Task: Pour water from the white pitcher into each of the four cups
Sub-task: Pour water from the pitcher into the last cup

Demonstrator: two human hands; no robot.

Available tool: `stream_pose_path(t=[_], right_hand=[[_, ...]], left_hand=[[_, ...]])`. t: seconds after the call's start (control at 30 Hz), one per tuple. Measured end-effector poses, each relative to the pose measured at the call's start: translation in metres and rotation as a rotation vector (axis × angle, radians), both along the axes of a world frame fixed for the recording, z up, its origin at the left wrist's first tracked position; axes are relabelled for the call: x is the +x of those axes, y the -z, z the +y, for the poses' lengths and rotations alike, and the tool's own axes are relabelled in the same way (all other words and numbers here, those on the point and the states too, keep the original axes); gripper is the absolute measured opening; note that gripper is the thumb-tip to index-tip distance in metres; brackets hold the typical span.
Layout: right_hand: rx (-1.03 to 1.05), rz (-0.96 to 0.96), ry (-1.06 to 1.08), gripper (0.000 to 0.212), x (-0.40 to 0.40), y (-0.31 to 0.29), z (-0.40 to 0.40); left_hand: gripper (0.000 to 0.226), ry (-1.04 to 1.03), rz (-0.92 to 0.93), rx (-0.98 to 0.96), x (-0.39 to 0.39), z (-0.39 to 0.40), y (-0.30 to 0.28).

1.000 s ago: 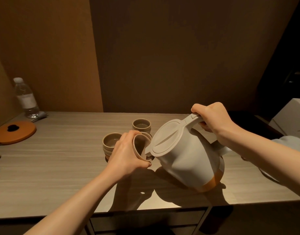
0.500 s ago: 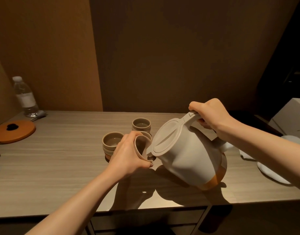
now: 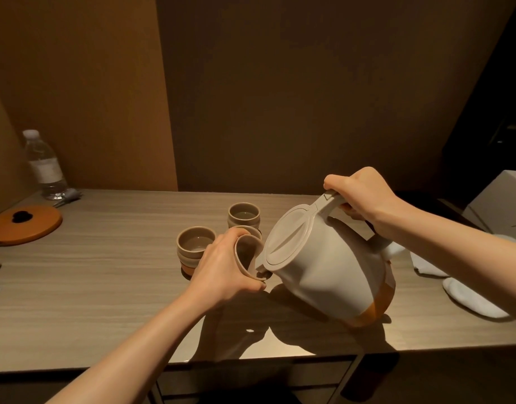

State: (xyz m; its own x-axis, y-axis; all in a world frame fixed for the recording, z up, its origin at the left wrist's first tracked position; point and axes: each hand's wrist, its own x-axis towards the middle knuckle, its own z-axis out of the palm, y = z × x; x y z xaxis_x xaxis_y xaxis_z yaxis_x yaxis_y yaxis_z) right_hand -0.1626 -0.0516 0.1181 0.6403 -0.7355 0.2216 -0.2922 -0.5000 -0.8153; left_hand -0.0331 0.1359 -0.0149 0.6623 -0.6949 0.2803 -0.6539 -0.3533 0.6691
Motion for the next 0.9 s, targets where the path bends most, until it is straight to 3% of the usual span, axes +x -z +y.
stream_pose_path(t=[0.9], right_hand=[[-0.105, 0.024, -0.041, 0.039, 0.0060, -0.0024, -0.0030]], left_hand=[[0.085, -0.001, 0.057, -0.050, -0.0025, 0.0020, 0.0014]])
